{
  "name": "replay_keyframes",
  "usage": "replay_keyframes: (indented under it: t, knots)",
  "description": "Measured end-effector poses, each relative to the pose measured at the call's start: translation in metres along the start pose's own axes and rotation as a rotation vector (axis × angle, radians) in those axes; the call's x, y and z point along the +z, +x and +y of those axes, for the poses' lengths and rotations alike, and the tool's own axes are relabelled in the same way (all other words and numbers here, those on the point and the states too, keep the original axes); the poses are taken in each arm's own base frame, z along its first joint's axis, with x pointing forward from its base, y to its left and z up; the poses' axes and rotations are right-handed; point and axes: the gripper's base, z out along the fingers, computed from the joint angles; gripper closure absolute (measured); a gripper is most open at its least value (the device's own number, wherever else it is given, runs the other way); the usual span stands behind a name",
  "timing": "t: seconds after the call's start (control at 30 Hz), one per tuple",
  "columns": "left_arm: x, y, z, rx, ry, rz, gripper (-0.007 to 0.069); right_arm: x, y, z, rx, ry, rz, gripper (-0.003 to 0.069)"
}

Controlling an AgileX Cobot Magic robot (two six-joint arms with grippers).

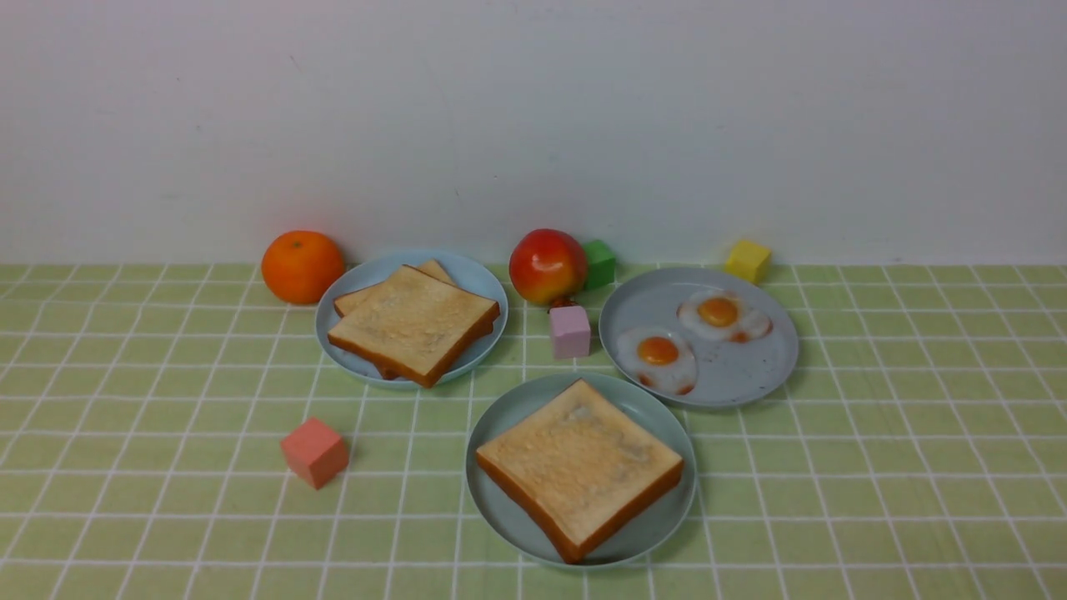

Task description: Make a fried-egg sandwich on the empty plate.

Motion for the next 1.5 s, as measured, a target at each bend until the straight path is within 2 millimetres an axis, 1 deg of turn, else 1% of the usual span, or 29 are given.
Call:
replay_keyframes:
  t: [0.2,0.3,0.37,0.43,0.5,0.53,0.57,0.6,0.7,0.77,0.83,0.9,1.0,1.5]
  knots:
    - [0.0,0.0,0.0,0.0,0.0,0.001,0.0624,0.0,0.0,0.0,0.0,0.0,0.0,0.0662]
    - [0.001,0.005,0.001,0.009,-0.007,0.01,0.0623,0.0,0.0,0.0,0.0,0.0,0.0,0.0662]
    - [0.001,0.008,0.005,0.048,-0.047,0.007,0.0626,0.0,0.0,0.0,0.0,0.0,0.0,0.0662]
    - [0.001,0.008,0.01,0.07,-0.134,-0.004,0.0638,0.0,0.0,0.0,0.001,0.0,0.0,0.0662]
    - [-0.001,0.007,0.018,0.079,-0.258,-0.021,0.0638,0.0,0.0,0.0,0.001,0.0,0.0,0.0662]
    - [-0.004,0.006,0.023,0.078,-0.349,-0.031,0.0638,0.0,0.0,0.0,0.001,0.0,0.0,0.0662]
    - [-0.006,0.007,0.025,0.072,-0.395,-0.031,0.0638,0.0,0.0,0.0,0.001,0.0,0.0,0.0662]
    - [-0.01,0.008,0.03,0.06,-0.498,-0.036,0.0638,0.0,0.0,0.0,0.001,0.0,0.0,0.0662]
    - [-0.018,0.017,0.036,0.033,-0.649,-0.031,0.0638,0.0,0.0,0.0,0.001,0.0,0.0,0.0662]
    - [-0.023,0.031,0.042,0.0,-0.741,-0.009,0.0638,0.0,0.0,0.0,0.001,0.0,0.0,0.0662]
    - [-0.024,0.051,0.049,-0.048,-0.795,0.045,0.0638,0.0,0.0,0.0,0.001,0.0,0.0,0.0662]
    - [-0.025,0.066,0.052,-0.112,-0.824,0.112,0.0638,0.0,0.0,0.0,0.001,0.0,0.0,0.0659]
    - [-0.026,0.073,0.053,-0.149,-0.833,0.163,0.0638,0.0,0.0,0.0,0.001,0.0,0.0,0.0656]
    - [-0.027,0.074,0.053,-0.157,-0.837,0.166,0.0638,0.0,0.0,0.0,0.001,0.0,0.0,0.0651]
